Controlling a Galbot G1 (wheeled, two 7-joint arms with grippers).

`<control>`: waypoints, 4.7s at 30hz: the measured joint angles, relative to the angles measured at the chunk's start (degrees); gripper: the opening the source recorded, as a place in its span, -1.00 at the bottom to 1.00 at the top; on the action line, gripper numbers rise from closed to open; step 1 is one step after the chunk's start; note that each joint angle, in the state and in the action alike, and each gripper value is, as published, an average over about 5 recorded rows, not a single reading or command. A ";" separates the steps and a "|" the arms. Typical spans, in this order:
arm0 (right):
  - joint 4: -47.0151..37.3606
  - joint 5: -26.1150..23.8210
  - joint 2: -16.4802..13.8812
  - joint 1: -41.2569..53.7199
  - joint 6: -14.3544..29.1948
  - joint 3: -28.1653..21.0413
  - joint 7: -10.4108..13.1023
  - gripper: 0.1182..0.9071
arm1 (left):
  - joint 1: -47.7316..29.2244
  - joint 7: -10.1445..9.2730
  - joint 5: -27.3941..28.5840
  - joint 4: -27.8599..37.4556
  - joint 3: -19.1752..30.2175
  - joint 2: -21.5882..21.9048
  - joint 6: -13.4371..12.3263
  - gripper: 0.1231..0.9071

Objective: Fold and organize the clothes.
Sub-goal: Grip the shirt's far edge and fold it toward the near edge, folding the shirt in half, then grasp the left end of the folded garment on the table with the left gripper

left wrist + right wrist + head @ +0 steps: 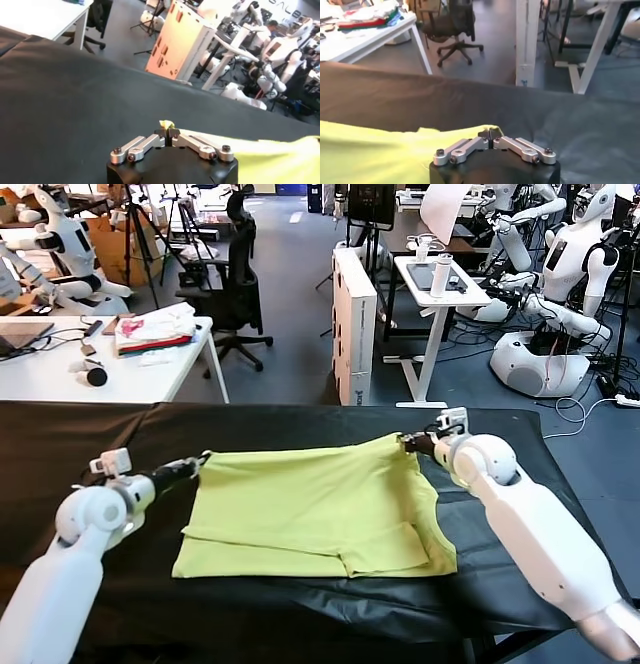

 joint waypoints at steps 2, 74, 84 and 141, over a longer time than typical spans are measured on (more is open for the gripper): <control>2.47 0.18 -1.06 -2.68 0.01 1.79 -0.07 -0.95 | 1.58 -0.20 -0.40 -1.25 -0.87 0.12 -0.04 -0.83; 18.00 -5.60 -2.02 -25.90 0.04 15.67 0.59 1.00 | 24.49 -5.54 2.10 -19.42 -14.34 -5.45 0.06 1.00; 11.39 -7.59 1.39 -22.39 0.04 13.97 -0.16 1.00 | 13.61 -4.05 2.57 -9.24 -8.24 -6.29 0.16 1.00; 5.30 -9.20 6.42 -21.67 4.42 13.41 -1.62 -0.45 | 11.45 -3.72 5.93 -5.67 -6.60 -7.76 -1.06 -0.74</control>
